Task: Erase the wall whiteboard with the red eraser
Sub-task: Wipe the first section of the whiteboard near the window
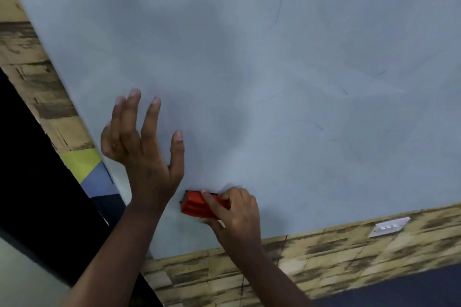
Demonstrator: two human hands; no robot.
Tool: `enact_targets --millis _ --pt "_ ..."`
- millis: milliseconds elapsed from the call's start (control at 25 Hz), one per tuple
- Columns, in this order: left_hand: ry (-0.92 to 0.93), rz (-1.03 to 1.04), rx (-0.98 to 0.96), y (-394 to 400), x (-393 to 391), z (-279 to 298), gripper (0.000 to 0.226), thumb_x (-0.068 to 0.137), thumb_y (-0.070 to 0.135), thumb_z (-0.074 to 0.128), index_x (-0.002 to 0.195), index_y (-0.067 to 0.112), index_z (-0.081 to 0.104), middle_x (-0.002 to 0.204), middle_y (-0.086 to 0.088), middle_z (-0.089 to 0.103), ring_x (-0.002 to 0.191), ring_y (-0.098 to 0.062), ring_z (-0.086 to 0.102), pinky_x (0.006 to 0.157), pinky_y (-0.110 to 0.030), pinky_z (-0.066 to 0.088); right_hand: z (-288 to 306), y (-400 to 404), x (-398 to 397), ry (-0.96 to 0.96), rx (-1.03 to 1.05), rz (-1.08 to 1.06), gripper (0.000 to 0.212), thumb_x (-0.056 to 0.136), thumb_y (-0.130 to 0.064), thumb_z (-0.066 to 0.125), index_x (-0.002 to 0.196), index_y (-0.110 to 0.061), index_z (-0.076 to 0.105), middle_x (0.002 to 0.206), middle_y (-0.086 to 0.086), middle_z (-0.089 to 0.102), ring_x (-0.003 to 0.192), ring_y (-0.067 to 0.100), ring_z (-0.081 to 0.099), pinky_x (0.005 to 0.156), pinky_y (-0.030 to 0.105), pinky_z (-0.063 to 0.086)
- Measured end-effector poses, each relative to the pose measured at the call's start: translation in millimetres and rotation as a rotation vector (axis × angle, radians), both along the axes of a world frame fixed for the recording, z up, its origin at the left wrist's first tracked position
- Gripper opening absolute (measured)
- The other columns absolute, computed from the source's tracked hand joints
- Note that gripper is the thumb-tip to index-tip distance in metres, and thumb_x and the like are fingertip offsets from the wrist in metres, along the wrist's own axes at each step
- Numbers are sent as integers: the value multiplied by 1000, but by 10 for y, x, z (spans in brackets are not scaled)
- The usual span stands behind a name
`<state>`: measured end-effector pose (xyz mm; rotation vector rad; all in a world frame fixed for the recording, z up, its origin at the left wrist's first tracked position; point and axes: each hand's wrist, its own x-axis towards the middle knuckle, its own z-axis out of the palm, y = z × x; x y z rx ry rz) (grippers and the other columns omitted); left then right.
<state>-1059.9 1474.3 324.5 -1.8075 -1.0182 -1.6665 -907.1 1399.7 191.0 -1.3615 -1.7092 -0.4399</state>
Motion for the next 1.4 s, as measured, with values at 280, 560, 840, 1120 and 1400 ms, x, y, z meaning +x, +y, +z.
enact_targets --millis 280,560,840,1120,1400 --pt "64 192 29 219 90 130 62 109 35 49 164 13 31 169 -23 29 164 -26 10 128 -52 12 1033 -93 922 661 253 -93 65 79 -39 85 138 -21 65 104 1 52 91 16 59 81 25 53" --pt "66 231 56 234 116 86 63 109 33 49 165 9 30 169 -25 27 164 -29 8 129 -54 12 1141 -197 1578 1301 415 -195 65 84 -34 86 144 -31 60 122 -2 71 110 8 69 94 34 60" --pt "80 229 63 249 119 75 66 109 33 49 167 12 24 170 -23 24 164 -31 8 130 -54 10 1484 131 559 738 423 -62 61 85 -38 83 138 -17 64 92 3 45 81 11 52 76 23 49" --pt "122 221 70 270 84 59 66 111 32 47 168 10 22 172 -17 16 164 -32 7 129 -59 12 1331 138 264 162 347 21 63 86 -54 81 139 -25 64 91 3 60 78 21 56 62 38 51" --pt "104 216 69 277 94 26 66 110 31 48 168 10 24 173 -16 18 164 -33 9 130 -57 10 1588 -43 1501 760 479 -256 60 91 -46 76 143 -20 61 97 0 51 85 12 60 74 48 58"
